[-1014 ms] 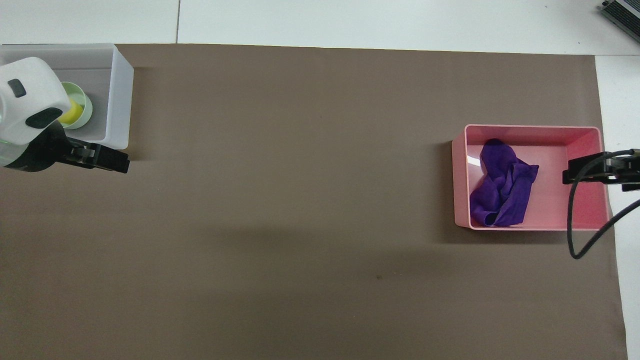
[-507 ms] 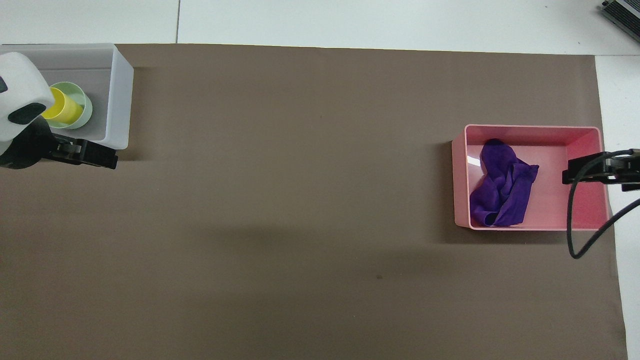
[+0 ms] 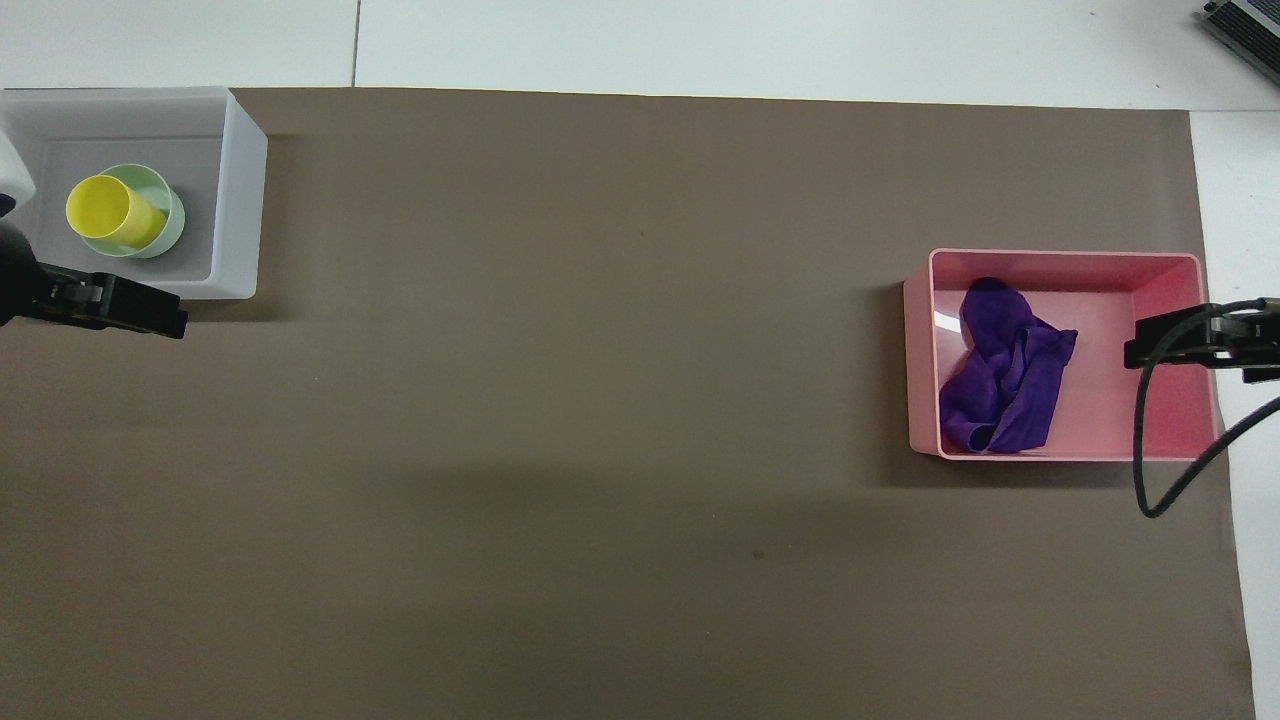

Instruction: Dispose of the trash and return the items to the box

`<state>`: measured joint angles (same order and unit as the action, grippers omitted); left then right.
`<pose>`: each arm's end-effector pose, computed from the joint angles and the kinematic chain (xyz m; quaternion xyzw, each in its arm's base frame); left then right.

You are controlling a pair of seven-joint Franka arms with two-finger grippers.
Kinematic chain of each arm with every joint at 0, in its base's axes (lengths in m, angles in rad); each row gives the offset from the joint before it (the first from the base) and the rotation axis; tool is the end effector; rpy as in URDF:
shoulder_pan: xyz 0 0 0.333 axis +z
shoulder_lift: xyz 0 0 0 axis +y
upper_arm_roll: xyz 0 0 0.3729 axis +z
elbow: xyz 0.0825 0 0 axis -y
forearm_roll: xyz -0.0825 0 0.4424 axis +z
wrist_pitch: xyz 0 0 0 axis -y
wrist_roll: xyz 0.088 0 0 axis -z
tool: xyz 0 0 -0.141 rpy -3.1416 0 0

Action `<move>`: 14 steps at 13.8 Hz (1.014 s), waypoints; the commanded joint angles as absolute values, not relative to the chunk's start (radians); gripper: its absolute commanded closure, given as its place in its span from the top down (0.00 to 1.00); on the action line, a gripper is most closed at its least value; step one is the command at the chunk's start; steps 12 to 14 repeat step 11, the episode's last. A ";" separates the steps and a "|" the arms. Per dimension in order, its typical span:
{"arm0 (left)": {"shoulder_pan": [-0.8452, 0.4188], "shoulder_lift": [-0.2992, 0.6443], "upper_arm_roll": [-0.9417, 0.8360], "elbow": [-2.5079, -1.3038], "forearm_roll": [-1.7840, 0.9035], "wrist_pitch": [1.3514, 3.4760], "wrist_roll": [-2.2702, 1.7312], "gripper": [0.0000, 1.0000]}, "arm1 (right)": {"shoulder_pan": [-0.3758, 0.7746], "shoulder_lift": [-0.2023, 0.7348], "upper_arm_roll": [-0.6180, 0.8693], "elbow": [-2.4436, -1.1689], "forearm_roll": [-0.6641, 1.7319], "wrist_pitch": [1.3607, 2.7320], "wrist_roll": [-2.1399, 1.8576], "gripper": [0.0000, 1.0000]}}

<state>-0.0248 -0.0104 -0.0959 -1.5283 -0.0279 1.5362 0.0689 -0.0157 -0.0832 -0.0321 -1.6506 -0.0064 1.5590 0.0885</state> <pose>0.6017 -0.0774 0.6732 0.9953 -0.0953 0.0088 0.0137 0.5794 -0.0294 0.6537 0.9977 -0.0681 -0.0042 0.0020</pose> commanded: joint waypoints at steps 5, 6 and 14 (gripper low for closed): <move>-0.066 0.006 -0.058 -1.500 -0.020 1.496 0.064 1.00 | -0.021 -0.095 -0.029 -1.675 -0.020 1.551 0.074 1.00; -0.067 0.002 -0.058 -1.509 -0.020 1.500 0.064 1.00 | -0.021 -0.101 -0.029 -1.686 -0.020 1.555 0.072 1.00; -0.058 -0.006 -0.055 -1.519 -0.015 1.491 0.061 1.00 | -0.025 -0.101 -0.029 -1.684 -0.020 1.559 0.074 1.00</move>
